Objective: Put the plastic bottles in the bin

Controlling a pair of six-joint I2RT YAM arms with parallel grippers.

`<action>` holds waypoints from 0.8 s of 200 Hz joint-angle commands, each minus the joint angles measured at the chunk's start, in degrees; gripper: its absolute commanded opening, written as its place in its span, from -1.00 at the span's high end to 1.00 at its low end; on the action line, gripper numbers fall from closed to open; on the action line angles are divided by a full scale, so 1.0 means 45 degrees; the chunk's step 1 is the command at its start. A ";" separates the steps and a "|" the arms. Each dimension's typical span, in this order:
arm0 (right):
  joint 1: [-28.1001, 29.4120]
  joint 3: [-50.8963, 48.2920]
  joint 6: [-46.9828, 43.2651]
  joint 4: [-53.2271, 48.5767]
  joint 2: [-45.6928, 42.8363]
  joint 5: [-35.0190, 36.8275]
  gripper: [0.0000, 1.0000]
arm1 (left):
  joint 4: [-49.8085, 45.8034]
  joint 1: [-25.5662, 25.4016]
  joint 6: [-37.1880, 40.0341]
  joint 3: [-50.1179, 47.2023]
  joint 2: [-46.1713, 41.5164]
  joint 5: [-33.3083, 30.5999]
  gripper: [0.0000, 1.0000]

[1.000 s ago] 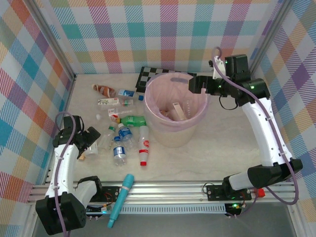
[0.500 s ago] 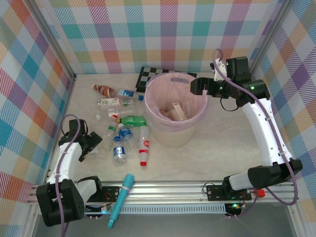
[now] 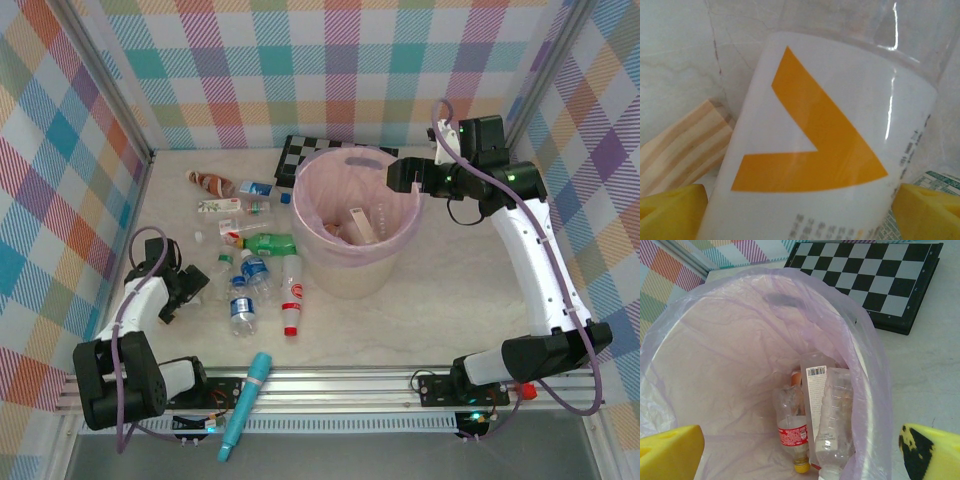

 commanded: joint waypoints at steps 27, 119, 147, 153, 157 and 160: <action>-0.0119 -0.0106 0.0035 0.0151 -0.0235 -0.0129 -1.00 | 0.0403 0.0154 0.0218 -0.0120 0.0322 0.0006 -0.68; -0.0120 0.0088 0.0163 -0.0049 -0.0340 -0.0178 -1.00 | -0.1141 0.0155 0.0632 0.1636 -0.1183 0.0173 -0.46; -0.0134 0.0273 0.0241 -0.0017 -0.0312 -0.0442 -0.99 | -0.2010 0.0153 0.0860 0.2794 -0.1964 0.0322 -0.44; -0.0132 0.0310 0.0291 -0.0008 -0.0307 -0.0531 -0.99 | -0.2126 0.0152 0.0861 0.3010 -0.2109 0.0454 -0.43; -0.0125 0.0337 0.0333 0.0044 -0.0296 -0.0592 -0.99 | -0.2206 0.0155 0.0865 0.3168 -0.2204 0.0526 -0.42; -0.0119 0.0342 0.0344 0.0066 -0.0289 -0.0667 -0.99 | -0.2253 0.0150 0.0861 0.3249 -0.2277 0.0635 -0.42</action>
